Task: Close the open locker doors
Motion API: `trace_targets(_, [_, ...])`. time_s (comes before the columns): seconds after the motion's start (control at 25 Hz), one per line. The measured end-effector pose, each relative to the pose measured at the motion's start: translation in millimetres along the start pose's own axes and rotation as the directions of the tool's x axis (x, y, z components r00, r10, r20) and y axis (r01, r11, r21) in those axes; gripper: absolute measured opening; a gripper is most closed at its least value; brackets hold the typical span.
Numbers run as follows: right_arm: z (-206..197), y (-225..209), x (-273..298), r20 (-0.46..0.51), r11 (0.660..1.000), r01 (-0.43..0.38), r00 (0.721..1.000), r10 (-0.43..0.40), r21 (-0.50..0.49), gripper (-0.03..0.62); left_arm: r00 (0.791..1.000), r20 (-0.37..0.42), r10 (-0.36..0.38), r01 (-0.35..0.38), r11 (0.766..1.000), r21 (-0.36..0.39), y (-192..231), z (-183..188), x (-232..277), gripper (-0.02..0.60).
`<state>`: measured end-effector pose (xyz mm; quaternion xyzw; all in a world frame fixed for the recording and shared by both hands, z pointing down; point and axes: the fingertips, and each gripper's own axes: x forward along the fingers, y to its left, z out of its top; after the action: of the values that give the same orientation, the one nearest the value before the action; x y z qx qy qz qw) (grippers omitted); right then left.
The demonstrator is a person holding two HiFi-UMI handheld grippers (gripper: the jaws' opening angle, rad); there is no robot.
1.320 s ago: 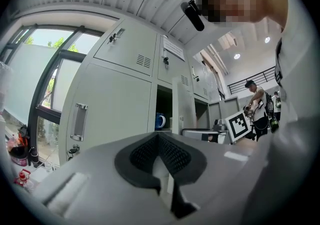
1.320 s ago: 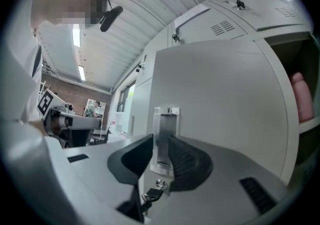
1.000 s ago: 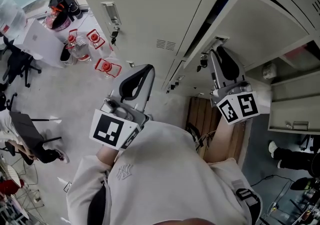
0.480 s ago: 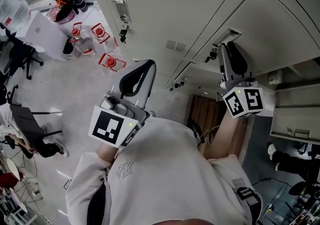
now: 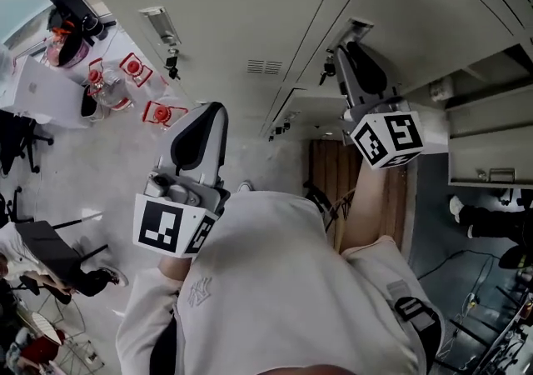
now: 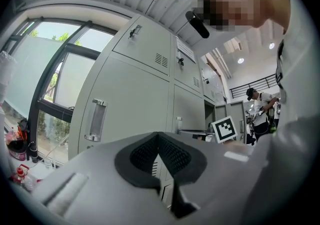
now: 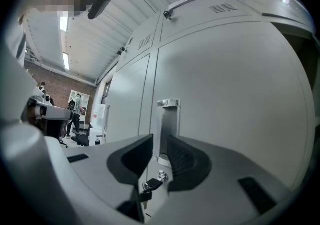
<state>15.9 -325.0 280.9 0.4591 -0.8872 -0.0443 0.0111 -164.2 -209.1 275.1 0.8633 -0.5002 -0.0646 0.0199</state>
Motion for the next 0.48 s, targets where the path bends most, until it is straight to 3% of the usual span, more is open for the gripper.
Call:
trace_targets(0.32, [10, 17, -31, 0.011, 0.998, 0.064, 0.998, -0.064, -0.009, 0.066, 0.992, -0.009, -0.125, 0.124, 0.990, -0.066, -8, -13, 11, 0.008])
trace_targets(0.48, [14, 18, -74, 0.034, 0.992, 0.126, 0.991, -0.126, 0.019, 0.066, 0.978, -0.015, -0.210, 0.208, 0.974, -0.091, -30, -18, 24, 0.008])
